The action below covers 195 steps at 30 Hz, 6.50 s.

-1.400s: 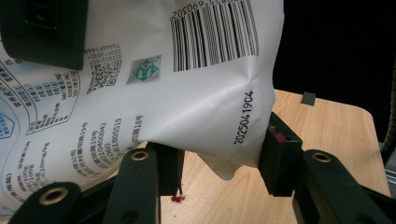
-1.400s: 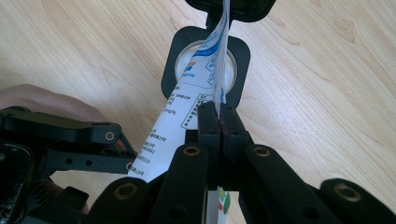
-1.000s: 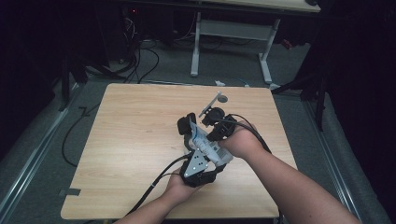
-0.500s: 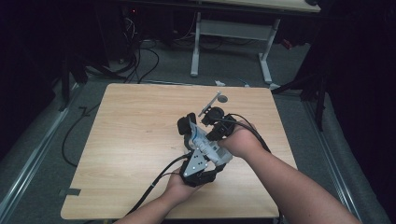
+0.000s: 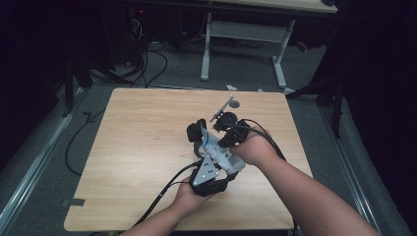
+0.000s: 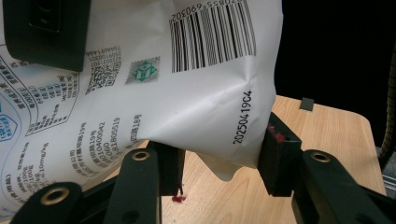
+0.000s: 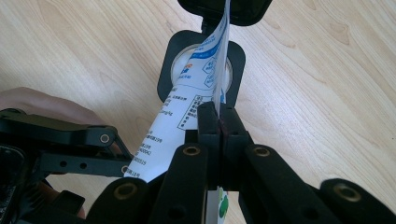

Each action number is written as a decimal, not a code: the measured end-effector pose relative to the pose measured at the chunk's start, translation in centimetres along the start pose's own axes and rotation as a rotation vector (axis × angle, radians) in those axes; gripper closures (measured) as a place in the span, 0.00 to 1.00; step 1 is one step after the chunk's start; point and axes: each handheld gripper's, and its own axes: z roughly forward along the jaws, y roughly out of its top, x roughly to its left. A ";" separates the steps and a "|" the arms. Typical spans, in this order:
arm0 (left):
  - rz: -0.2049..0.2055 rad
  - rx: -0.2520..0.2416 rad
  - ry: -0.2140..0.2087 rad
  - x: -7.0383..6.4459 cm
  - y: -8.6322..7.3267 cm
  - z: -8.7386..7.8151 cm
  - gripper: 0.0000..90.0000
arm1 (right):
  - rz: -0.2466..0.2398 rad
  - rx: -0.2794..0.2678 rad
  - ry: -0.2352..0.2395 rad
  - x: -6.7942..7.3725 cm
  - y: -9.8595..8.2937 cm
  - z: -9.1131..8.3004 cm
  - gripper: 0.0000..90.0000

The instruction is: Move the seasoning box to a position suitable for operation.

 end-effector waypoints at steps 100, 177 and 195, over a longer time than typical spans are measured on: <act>0.005 -0.016 0.015 0.3 0.2 -0.5 0.64 | -0.031 -0.007 -0.001 0.3 0.8 0.2 1.00; 0.007 0.163 0.024 -0.9 -3.5 0.5 0.64 | -0.001 0.040 0.047 0.5 -2.5 1.0 1.00; -0.061 0.186 0.011 0.0 -3.8 0.8 0.66 | 0.024 0.027 0.056 0.4 -2.4 0.7 1.00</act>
